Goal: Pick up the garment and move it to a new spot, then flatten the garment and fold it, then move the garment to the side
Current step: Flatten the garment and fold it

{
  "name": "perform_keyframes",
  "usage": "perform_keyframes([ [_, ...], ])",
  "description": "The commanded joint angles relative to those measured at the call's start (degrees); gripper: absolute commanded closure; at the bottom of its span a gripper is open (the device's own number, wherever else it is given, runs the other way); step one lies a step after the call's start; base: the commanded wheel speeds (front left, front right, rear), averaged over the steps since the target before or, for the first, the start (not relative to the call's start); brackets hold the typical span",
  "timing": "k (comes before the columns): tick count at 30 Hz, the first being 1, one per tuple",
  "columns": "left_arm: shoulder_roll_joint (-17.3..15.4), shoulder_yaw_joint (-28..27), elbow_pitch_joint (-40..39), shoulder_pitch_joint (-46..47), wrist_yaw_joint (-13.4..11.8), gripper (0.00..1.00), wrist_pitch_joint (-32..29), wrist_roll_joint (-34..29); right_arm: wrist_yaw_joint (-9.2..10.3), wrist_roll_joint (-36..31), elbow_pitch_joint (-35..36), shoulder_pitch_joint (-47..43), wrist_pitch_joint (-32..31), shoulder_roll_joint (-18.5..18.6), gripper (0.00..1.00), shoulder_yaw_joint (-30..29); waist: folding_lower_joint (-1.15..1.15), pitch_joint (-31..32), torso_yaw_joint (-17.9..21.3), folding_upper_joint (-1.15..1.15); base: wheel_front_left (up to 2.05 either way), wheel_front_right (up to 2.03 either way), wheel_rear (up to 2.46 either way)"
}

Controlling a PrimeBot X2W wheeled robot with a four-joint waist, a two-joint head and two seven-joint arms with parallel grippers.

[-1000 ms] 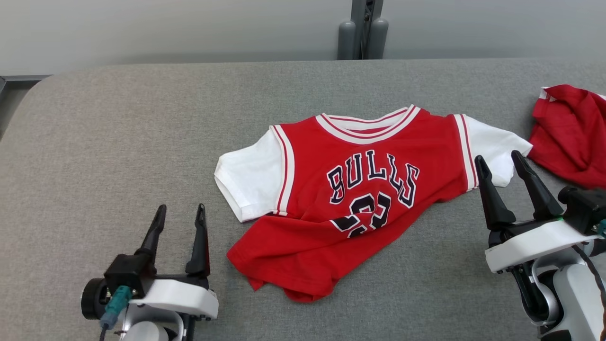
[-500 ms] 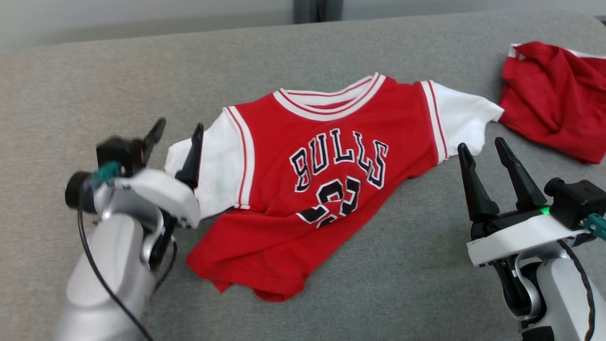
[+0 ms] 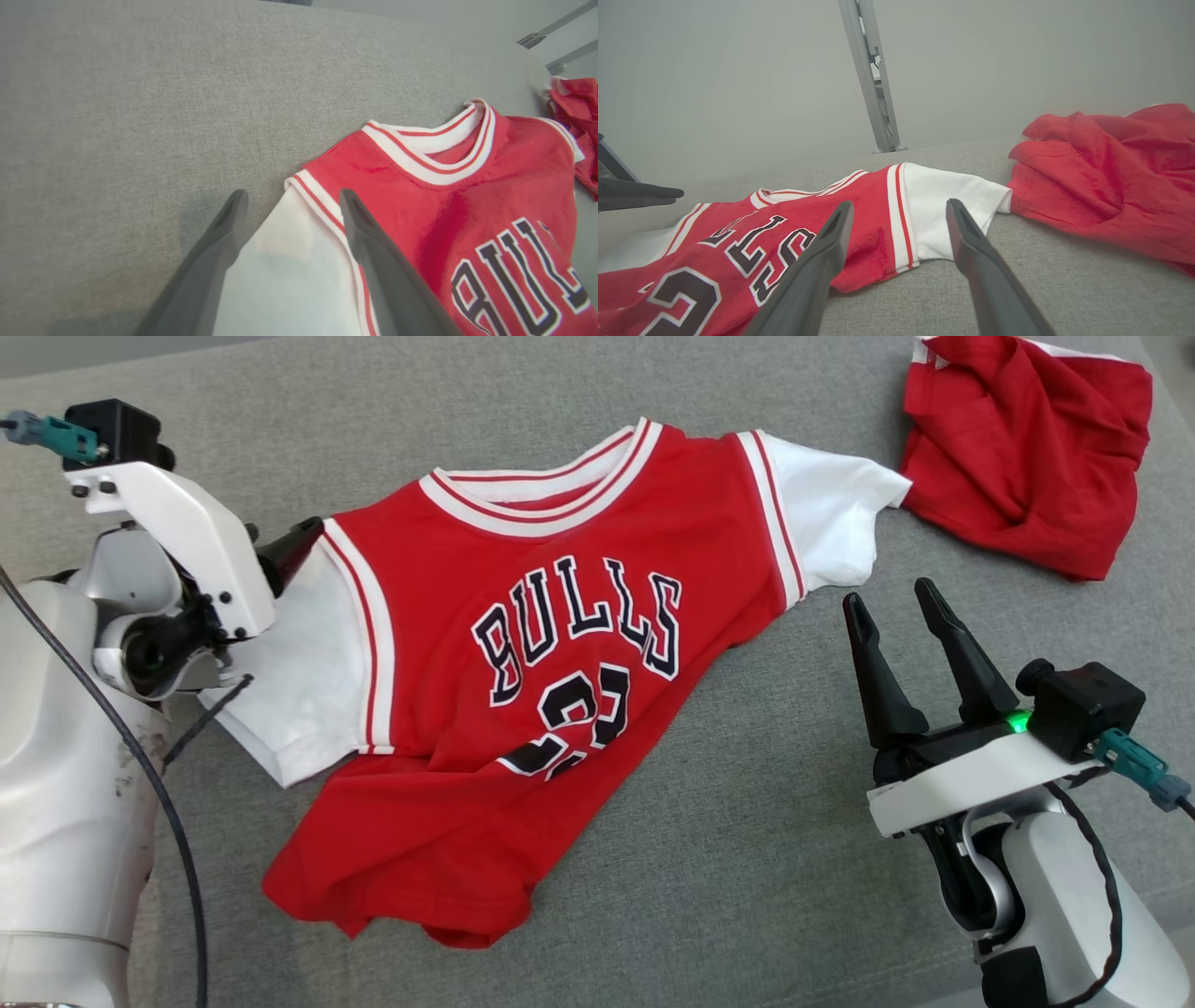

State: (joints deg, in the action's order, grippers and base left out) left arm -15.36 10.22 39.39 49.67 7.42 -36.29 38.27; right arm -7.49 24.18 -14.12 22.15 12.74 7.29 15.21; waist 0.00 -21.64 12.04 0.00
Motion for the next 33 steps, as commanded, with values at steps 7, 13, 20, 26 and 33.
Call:
perform_keyframes([
  [7, -1.24, 1.64, 0.18, 1.96, -0.36, 0.0, -7.57, 0.66, -0.01, 0.79, -1.98, 1.73, 1.71, -0.42, 0.0, 0.75, 0.0, -1.63, 2.0, 0.0, 0.0, 0.0, 0.0],
  [13, -1.54, 2.73, 0.01, 2.47, -1.65, 0.0, -9.48, -0.12, -0.01, 1.07, -2.68, 2.43, 2.19, -0.64, 0.0, 1.0, 0.0, -2.47, 2.79, 0.0, 0.0, 0.0, 0.0],
  [20, -1.55, 3.11, -0.13, 3.15, -2.46, 1.0, -10.18, -0.03, -0.01, 1.19, -3.2, 3.17, 2.51, -0.75, 0.0, 0.86, 0.0, -3.04, 3.09, 0.0, 0.0, 0.0, 0.0],
  [26, -3.32, 2.79, -1.64, 5.11, -3.77, 1.0, -3.73, -2.81, -0.01, 0.81, -3.59, 3.38, 2.57, -1.02, 0.0, 0.94, 0.0, -3.13, 3.08, 0.0, 0.0, 0.0, 0.0],
  [33, -5.3, 5.72, -2.14, 9.36, -2.1, 1.0, 9.5, -9.2, -0.01, 0.64, -3.35, 3.81, 2.57, -1.7, 0.0, 1.73, 0.0, -3.33, 4.33, 0.0, 0.0, 0.0, 0.0],
])
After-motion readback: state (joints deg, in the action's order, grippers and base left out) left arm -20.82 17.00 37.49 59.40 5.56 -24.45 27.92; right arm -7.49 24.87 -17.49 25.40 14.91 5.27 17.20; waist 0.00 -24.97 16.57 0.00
